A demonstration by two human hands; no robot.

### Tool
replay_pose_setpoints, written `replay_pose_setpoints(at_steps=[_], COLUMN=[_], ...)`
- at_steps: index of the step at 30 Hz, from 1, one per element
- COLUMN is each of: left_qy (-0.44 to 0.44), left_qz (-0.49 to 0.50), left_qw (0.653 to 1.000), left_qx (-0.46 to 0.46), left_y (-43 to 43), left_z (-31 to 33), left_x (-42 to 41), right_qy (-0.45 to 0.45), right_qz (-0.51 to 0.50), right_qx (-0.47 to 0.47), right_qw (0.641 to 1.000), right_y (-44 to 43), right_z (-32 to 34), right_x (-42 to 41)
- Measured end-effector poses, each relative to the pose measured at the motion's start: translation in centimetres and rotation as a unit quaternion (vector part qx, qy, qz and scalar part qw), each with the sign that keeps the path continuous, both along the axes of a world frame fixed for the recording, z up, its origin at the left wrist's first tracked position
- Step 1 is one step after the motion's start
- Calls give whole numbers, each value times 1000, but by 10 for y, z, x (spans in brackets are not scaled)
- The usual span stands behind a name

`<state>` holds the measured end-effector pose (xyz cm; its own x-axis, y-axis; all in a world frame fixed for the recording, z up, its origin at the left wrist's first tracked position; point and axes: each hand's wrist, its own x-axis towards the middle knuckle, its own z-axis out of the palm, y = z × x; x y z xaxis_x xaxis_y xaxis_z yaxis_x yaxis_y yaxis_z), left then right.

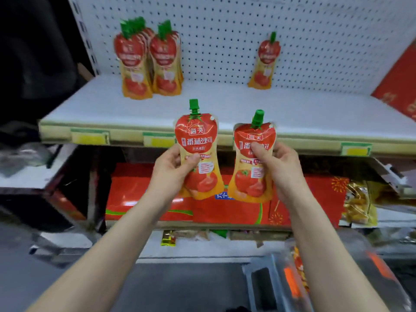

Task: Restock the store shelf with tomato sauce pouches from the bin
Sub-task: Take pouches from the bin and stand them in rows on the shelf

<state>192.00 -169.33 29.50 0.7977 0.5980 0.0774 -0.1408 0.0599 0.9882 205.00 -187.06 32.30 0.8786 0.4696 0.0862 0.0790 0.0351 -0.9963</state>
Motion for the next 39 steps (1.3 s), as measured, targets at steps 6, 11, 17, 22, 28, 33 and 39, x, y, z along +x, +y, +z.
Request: replay_pose_setpoints(at_steps=[6, 11, 17, 22, 28, 33, 39], left_qy=[-47, -80, -73, -57, -46, -48, -42], left_qz=[78, 140, 180, 193, 194, 181, 166], left_qw=[996, 987, 981, 979, 980, 982, 985], left_qx=[8, 19, 14, 18, 10, 9, 15], left_y=[76, 135, 184, 205, 217, 216, 209], left_z=[37, 53, 60, 62, 64, 64, 67], left_x=[-22, -15, 8, 33, 58, 69, 79], right_qy=[-49, -54, -44, -31, -81, -205, -198], right_qz=[51, 76, 107, 96, 91, 52, 105], right_qx=[25, 13, -25, -47, -67, -83, -95], right_qw=[997, 996, 993, 994, 990, 974, 970], right_y=[98, 169, 249, 304, 327, 315, 326], right_z=[69, 97, 88, 65, 53, 77, 103], right_x=[1, 32, 83, 118, 139, 139, 138])
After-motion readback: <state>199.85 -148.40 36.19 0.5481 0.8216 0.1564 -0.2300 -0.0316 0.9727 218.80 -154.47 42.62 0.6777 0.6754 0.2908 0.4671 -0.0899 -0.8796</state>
